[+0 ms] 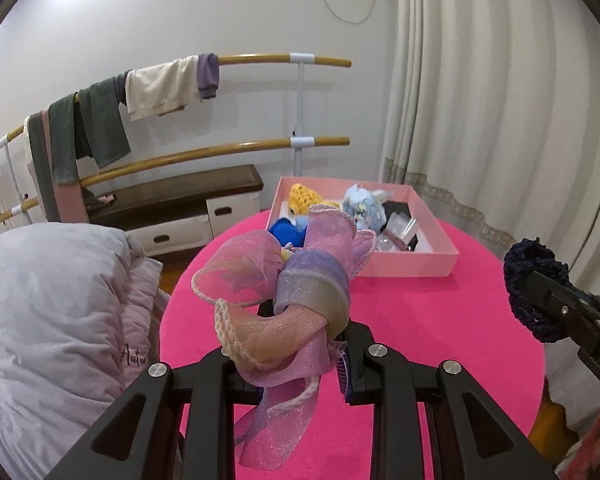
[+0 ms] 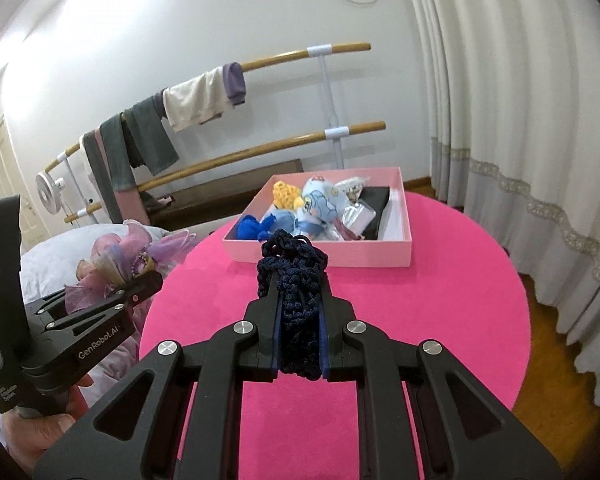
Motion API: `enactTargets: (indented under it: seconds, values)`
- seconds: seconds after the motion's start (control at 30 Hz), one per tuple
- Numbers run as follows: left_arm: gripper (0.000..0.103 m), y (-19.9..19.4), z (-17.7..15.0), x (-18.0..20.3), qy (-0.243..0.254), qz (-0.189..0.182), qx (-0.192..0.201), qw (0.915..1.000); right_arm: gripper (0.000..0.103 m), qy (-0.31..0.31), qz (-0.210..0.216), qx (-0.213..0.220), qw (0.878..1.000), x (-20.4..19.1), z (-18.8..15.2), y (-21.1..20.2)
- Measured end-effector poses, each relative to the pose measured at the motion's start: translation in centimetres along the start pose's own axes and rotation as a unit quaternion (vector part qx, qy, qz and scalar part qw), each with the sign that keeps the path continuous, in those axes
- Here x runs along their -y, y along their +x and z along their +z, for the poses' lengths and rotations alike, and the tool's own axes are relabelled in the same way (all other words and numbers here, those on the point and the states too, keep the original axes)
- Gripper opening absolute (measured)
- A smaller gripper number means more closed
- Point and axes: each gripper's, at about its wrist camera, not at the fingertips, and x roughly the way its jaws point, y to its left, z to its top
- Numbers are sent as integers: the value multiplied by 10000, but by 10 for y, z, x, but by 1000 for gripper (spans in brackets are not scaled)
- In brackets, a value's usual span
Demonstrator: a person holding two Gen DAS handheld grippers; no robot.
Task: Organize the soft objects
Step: 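Carry the pink ribbon and navy scrunchie into the pink box and release both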
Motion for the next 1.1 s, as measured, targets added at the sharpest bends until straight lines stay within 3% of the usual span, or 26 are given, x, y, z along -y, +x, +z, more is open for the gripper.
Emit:
enactTargets:
  seconds: [0.53,0.87,1.1]
  values:
    - [23,-24,-3,2,-30,17,97,9999,13,-50,31,65,10000,-4,2,-5]
    - [23,-5,5,4,-44,14,146,9999,13,-56,-3,40,10000,0,6,1]
    - [23,28,27,2,-36,-33,197,9998,13,-42,-114,14,9999,16,30,25]
